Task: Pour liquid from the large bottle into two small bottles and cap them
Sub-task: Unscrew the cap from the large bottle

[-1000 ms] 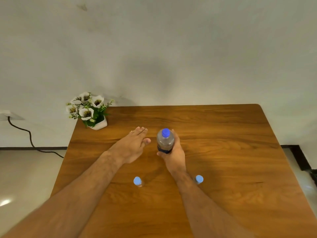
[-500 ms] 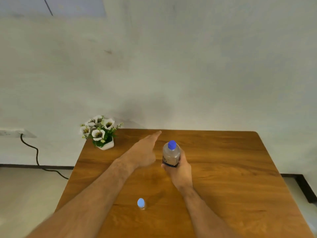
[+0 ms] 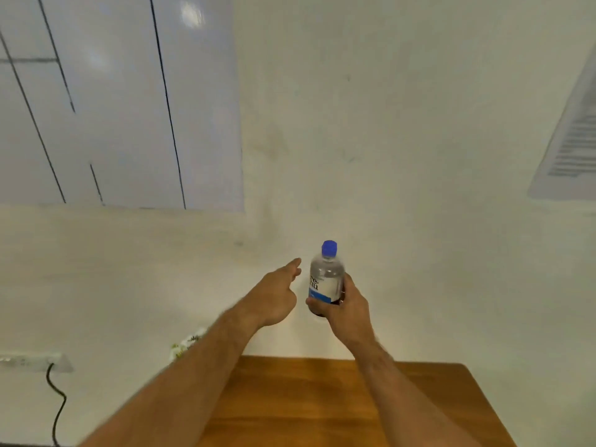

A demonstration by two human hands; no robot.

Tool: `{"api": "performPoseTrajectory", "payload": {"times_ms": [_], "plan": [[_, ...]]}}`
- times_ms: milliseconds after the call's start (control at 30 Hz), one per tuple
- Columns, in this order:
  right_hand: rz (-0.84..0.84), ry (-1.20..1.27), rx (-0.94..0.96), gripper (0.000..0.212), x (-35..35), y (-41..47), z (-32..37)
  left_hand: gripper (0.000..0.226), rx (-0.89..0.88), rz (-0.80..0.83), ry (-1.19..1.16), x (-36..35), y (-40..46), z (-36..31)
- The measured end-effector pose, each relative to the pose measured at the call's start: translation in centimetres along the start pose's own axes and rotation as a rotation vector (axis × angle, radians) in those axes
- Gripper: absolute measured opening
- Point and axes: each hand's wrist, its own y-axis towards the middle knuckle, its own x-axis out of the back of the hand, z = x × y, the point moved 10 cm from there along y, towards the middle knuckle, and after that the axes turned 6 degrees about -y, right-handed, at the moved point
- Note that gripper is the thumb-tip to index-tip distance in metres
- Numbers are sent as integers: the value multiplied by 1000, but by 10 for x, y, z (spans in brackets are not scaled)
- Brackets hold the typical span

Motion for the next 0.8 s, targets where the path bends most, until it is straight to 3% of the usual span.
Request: {"api": "performPoseTrajectory", "payload": {"times_ms": [233, 367, 500, 700, 800], "plan": [[-32, 18, 177, 56, 38, 31, 124, 74, -116, -150, -41, 78, 0, -78], [-66, 21, 241, 47, 57, 43, 176, 77, -170, -236, -321, 129, -2, -132], [-99, 12, 297, 45, 70, 44, 215, 68, -335, -291, -519, 170, -14, -200], [-86, 8, 351, 50, 73, 39, 247, 38, -409, -174, -546, 180, -14, -256], [-81, 18, 351, 50, 72, 37, 248, 36, -407, -171, -485, 178, -12, -260]]}}
